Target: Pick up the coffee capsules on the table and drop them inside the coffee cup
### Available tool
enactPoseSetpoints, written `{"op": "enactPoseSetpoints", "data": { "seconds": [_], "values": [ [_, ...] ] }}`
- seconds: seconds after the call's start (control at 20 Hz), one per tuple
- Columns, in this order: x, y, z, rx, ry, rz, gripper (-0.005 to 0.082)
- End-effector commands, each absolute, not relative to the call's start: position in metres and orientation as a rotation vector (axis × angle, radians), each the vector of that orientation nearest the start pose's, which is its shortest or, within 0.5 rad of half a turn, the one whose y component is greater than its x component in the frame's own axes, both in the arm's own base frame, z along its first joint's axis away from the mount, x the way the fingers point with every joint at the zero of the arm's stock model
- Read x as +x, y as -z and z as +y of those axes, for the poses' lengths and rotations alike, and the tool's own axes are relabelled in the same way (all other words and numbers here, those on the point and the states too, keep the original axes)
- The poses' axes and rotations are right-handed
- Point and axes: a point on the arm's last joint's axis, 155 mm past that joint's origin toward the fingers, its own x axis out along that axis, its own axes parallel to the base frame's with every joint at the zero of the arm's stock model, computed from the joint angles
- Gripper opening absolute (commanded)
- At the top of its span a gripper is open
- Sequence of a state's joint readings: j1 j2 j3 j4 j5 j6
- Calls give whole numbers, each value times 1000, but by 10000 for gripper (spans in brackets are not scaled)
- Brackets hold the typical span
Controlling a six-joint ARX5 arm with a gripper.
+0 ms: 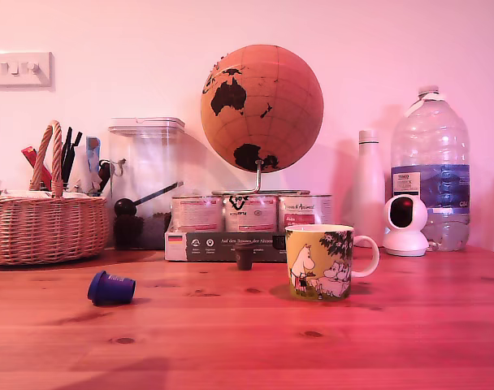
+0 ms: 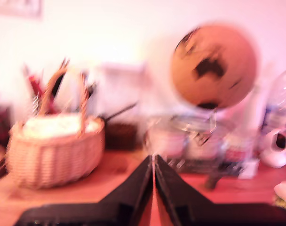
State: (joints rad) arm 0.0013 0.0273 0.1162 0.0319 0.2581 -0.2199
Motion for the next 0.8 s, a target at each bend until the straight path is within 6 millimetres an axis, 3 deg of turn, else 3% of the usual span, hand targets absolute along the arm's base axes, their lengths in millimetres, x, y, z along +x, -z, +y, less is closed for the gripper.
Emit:
{"op": "enactPoseSetpoints", "data": {
  "seconds": [0.0, 0.4, 0.45, 0.5, 0.55, 0.6, 0.65, 0.75],
  "values": [
    [246, -200, -54, -222, 295, -1, -24],
    [258, -159, -83, -187, 398, 179, -16],
    [259, -157, -87, -188, 409, 187, 66],
    [260, -159, -90, -186, 424, 180, 248],
    [261, -161, -95, -205, 438, 177, 506],
    [262, -160, -98, -198, 449, 179, 677],
    [263, -156, -101, -162, 459, 187, 745],
    [265, -146, -101, -147, 452, 223, 748]
  ]
}}
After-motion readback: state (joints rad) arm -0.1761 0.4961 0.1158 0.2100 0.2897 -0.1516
